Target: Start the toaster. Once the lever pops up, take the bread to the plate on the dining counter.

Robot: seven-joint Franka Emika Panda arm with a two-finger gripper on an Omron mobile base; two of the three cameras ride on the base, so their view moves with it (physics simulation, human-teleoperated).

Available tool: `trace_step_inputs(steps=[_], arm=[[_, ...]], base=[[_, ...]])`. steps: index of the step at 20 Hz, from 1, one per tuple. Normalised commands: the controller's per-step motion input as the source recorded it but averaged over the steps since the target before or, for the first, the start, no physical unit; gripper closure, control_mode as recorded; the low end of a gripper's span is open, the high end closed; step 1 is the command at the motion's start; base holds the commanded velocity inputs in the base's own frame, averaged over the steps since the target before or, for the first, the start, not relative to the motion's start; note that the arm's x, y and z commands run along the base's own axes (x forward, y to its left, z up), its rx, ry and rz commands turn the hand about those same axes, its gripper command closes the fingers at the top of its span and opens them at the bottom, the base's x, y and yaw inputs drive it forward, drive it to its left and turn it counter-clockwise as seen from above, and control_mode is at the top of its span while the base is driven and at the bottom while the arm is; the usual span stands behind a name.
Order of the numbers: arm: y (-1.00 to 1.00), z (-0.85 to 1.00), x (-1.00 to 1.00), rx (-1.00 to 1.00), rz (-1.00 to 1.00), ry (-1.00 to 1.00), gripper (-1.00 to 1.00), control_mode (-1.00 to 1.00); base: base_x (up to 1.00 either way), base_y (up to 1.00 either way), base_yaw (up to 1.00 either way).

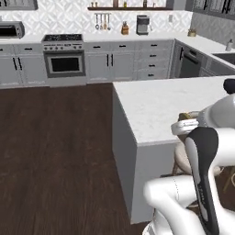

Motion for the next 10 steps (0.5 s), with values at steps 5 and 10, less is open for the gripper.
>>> trace_step_inputs(steps=[5, 10], arm=[[0.0, 0.0, 0.0, 0.0, 0.0, 0.0, 1.0, 1.0], [0.0, 0.0, 0.0, 0.0, 0.0, 0.0, 1.0, 1.0]], base=[[-0.14, -0.52, 0.05], [0.22, -0.76, 0.01]])
